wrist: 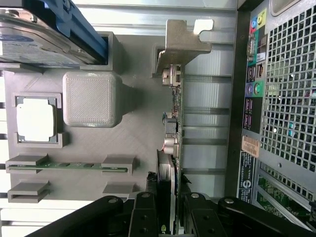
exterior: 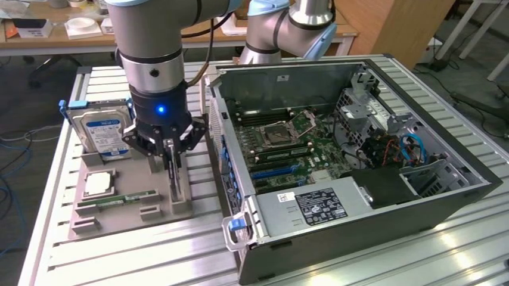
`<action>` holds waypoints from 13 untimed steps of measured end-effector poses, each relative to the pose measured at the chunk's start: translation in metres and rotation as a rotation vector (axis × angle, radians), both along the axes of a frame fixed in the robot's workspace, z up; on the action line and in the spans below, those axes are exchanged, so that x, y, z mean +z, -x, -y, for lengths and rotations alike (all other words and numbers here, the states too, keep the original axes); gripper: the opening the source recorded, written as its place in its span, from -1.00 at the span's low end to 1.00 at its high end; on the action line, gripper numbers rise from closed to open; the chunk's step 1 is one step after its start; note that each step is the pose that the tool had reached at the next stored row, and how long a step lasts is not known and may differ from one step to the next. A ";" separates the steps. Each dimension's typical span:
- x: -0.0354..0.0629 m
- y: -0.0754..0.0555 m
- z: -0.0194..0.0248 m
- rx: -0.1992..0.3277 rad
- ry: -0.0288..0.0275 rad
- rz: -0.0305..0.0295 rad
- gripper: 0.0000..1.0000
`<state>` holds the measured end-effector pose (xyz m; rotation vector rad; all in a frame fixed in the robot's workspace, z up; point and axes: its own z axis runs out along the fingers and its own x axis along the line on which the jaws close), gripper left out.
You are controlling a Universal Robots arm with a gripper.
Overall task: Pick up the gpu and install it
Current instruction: 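Pick up the gpu and move the gpu toward the slot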
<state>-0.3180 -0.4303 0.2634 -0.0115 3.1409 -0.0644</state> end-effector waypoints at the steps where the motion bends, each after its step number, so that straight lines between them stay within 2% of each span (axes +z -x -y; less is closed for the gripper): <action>1: 0.0001 0.000 0.0000 0.000 0.0001 -0.0001 -0.47; 13: 0.0037 0.000 0.0001 0.000 -0.0009 -0.0001 -0.47</action>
